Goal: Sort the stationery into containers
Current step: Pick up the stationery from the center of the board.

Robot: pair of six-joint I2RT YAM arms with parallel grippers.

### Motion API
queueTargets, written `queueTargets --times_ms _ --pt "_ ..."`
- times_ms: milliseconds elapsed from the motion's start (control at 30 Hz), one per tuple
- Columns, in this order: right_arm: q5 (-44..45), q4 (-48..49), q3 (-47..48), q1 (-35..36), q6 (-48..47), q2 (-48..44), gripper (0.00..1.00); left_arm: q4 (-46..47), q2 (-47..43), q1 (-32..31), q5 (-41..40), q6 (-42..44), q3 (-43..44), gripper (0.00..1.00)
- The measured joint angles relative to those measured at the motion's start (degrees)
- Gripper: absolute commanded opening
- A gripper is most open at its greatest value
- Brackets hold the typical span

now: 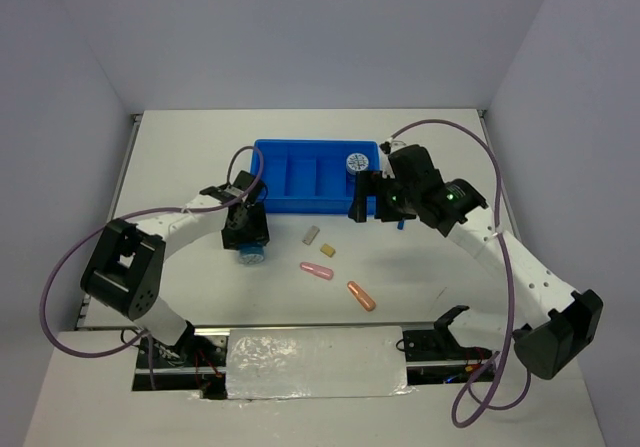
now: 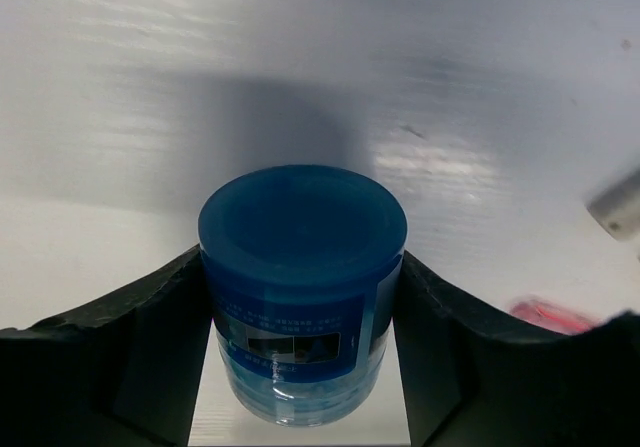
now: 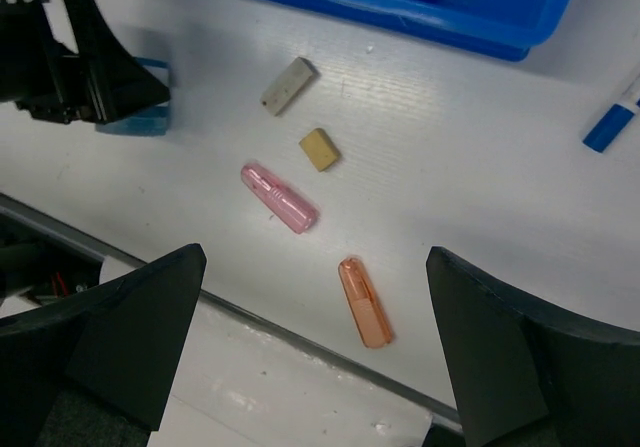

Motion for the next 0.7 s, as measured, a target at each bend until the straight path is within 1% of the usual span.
queueTargets --times_ms 133,233,267,367,433,533,600,700 --pt "-4.13 4.35 -6.23 0.44 0.22 -5.35 1.00 0.50 -2.51 -1.92 4.44 -4.79 -1.03 0.00" --pt "-7.21 9.70 -12.94 1.57 3.39 -10.45 1.00 0.39 -10.25 -3.26 8.83 -13.33 -2.56 0.00" --pt "-8.07 11.28 -15.28 2.23 5.05 -12.07 1.00 0.87 -14.10 -3.52 9.99 -15.87 -2.95 0.00" --pt "-7.85 16.61 -20.81 5.99 11.04 -15.74 1.00 6.21 -23.87 -3.98 13.35 -27.23 -5.29 0.00" --pt "-4.87 18.75 -21.57 10.03 14.91 -16.28 1.00 9.75 -28.09 -4.61 14.80 -35.23 -6.71 0.00" --pt "1.25 21.05 -20.11 16.59 18.56 -14.73 1.00 12.94 -29.11 -6.43 15.89 -44.94 -7.17 0.00" --pt "5.14 23.10 -18.36 20.13 20.00 -12.52 1.00 14.01 -28.59 -7.65 16.02 -49.46 -7.21 0.00" --pt "9.42 25.27 -15.74 22.73 21.75 -8.81 1.00 15.15 -28.48 -8.94 16.06 -54.53 -7.43 0.00"
